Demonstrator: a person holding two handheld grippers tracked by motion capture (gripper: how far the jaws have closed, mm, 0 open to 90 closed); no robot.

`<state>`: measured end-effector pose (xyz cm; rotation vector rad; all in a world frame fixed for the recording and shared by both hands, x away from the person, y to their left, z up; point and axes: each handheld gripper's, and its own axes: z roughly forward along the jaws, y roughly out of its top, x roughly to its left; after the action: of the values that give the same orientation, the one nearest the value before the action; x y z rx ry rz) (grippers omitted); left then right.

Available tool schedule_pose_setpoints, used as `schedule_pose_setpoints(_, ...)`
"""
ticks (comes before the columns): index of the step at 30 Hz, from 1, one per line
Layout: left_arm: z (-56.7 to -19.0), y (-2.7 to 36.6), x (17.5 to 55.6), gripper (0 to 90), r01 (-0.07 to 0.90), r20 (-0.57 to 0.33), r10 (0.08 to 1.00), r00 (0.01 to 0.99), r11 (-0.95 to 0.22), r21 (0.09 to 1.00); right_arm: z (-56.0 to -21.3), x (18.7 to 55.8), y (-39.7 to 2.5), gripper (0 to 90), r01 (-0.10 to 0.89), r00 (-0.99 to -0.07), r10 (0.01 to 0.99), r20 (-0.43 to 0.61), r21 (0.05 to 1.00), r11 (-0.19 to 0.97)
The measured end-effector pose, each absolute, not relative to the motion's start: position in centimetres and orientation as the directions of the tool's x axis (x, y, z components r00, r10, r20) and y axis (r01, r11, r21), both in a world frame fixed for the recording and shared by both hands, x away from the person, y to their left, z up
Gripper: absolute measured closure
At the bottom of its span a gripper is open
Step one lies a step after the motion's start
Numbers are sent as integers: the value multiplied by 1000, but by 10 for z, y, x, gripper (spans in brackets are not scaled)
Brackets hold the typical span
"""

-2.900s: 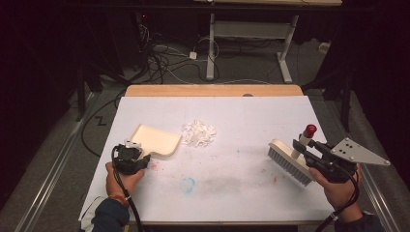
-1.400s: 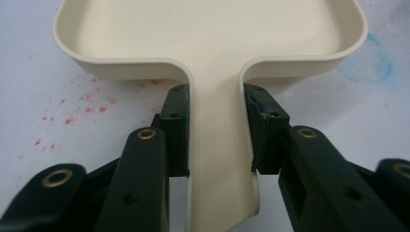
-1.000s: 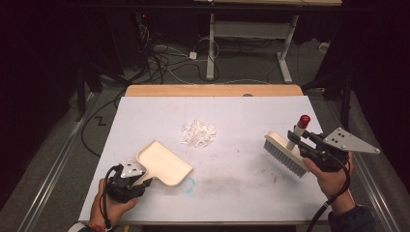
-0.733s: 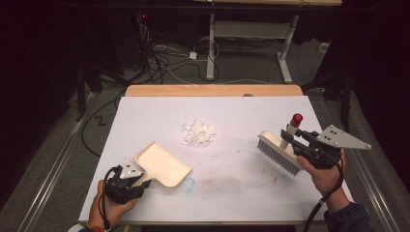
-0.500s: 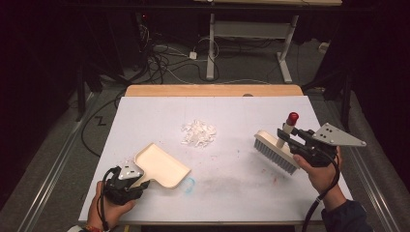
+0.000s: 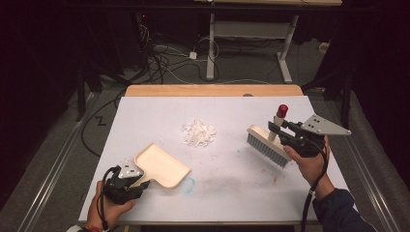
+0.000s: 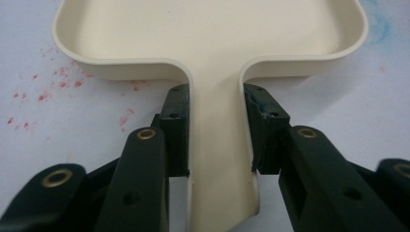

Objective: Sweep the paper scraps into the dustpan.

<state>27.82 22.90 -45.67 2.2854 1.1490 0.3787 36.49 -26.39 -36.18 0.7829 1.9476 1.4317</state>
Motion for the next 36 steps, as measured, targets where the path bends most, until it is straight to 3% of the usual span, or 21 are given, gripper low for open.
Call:
schedule_pose_setpoints(24,-460,227,286,636,671,-27,812,583,-462,580,-352,454,-191,701,119,-647,746,-155,947,299)
schedule_pose_setpoints(36,-460,227,288,636,664,-23,802,596,-477,576,-358,491,-130,701,122,-654,736,-177,935,334)
